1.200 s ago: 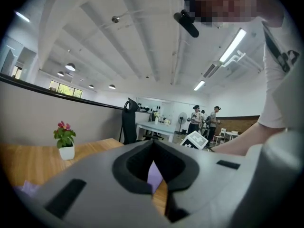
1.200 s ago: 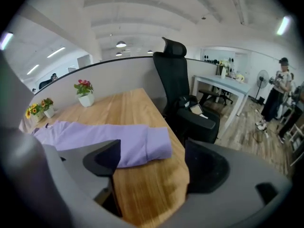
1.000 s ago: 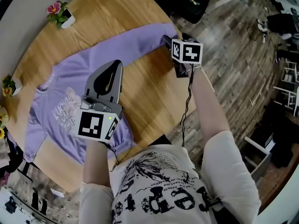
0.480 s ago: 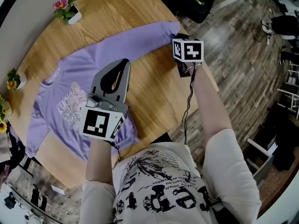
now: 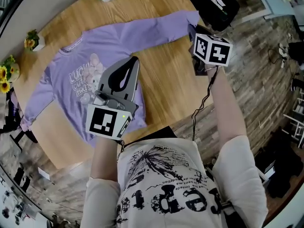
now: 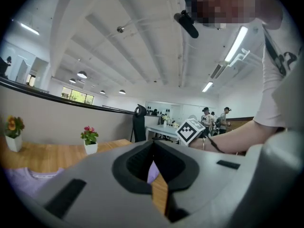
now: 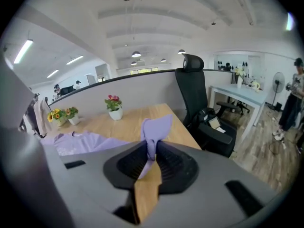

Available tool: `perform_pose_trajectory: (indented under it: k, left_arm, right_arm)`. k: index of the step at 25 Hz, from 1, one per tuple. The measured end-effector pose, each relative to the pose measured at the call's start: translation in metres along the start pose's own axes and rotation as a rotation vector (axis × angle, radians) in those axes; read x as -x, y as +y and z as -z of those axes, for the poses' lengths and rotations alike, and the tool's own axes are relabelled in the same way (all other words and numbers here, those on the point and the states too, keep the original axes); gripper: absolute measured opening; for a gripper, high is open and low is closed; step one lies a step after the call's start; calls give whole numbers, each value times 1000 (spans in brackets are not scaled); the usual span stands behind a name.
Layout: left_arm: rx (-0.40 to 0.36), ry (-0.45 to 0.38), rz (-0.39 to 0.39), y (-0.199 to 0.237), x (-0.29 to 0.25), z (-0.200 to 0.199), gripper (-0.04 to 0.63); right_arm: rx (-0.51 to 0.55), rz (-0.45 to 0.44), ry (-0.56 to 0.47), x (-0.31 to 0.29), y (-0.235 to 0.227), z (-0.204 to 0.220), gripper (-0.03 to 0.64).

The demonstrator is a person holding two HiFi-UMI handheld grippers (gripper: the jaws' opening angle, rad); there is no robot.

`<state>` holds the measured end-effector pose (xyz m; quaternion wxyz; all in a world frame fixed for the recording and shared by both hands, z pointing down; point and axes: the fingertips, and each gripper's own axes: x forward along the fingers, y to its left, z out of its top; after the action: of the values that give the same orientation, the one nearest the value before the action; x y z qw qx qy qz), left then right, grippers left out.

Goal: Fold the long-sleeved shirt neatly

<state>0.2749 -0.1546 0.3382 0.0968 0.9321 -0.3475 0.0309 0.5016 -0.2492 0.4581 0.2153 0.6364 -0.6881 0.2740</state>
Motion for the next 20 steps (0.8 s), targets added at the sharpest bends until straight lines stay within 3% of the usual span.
perform_pose_trajectory:
  k: [7, 13, 20]
  left_arm:
    - [-11, -56, -162, 2, 78, -16, 5]
    - [-57, -38, -295, 25, 155, -17, 5]
    - [-60, -71, -342, 68, 228, -20, 5]
  right_arm:
    - [78, -159, -69, 28, 102, -22, 57]
    - [127, -295, -106, 38, 206, -40, 58]
    - [201, -353, -103, 40, 315, -36, 58]
